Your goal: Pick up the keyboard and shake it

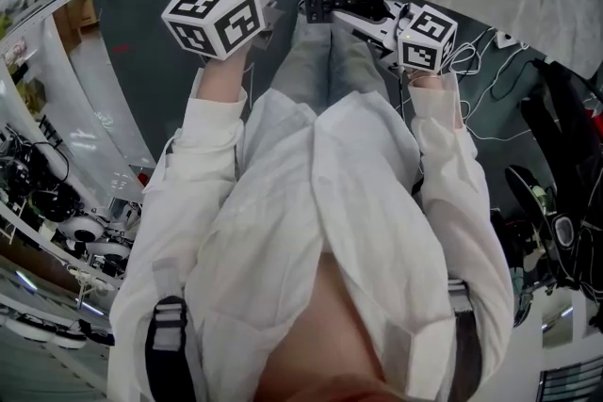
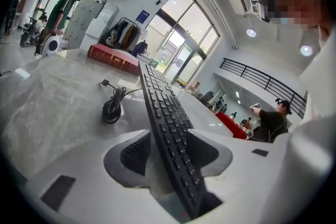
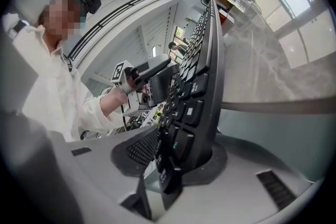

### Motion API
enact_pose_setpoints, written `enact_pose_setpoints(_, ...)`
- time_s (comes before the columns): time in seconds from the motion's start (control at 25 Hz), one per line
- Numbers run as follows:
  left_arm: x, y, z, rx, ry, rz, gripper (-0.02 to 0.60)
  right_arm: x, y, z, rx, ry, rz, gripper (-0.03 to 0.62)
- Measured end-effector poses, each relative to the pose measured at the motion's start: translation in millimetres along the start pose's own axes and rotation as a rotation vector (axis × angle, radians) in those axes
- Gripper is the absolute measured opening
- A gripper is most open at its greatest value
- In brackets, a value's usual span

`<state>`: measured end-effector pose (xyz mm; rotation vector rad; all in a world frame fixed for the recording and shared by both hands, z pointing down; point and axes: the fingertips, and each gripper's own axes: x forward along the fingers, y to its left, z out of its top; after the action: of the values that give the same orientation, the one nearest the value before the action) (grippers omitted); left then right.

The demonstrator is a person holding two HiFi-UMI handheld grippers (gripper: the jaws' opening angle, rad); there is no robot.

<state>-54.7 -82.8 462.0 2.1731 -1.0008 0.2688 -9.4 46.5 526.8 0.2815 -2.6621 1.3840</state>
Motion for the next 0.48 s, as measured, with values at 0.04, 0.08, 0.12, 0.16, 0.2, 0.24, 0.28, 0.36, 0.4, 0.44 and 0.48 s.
enact_pose_setpoints(0.04,2,0,0,-0.003,0.009,-0.01,0.209,0,0,0,-0.002,0.001,-0.001,0.155)
enact_pose_setpoints(0.08,4,-1,-1,-0.004,0.02,-0.02,0.215,-1,0,0,-0.005,0.002,-0.002,0.155)
enact_pose_setpoints(0.12,6,-1,-1,-0.003,0.032,-0.029,0.223,-1,0,1,-0.007,0.003,-0.003,0.155)
enact_pose_setpoints(0.16,7,-1,-1,-0.004,0.041,-0.035,0.229,0,1,2,-0.007,0.005,-0.003,0.153)
enact_pose_setpoints(0.2,9,0,0,-0.009,0.045,-0.04,0.232,0,1,3,-0.008,0.007,-0.002,0.153)
enact_pose_setpoints(0.24,11,1,1,-0.017,0.044,-0.042,0.238,1,2,4,-0.009,0.01,-0.002,0.152)
enact_pose_setpoints(0.28,12,2,2,-0.025,0.043,-0.045,0.242,1,2,4,-0.009,0.012,-0.002,0.152)
enact_pose_setpoints(0.36,15,3,3,-0.032,0.041,-0.051,0.252,1,3,4,-0.009,0.013,-0.003,0.15)
enact_pose_setpoints(0.4,15,3,4,-0.032,0.042,-0.056,0.256,0,3,3,-0.009,0.011,-0.002,0.15)
enact_pose_setpoints(0.44,16,3,5,-0.035,0.042,-0.063,0.259,0,2,2,-0.01,0.008,-0.001,0.15)
enact_pose_setpoints(0.48,17,2,6,-0.039,0.04,-0.071,0.261,0,2,1,-0.01,0.004,-0.001,0.15)
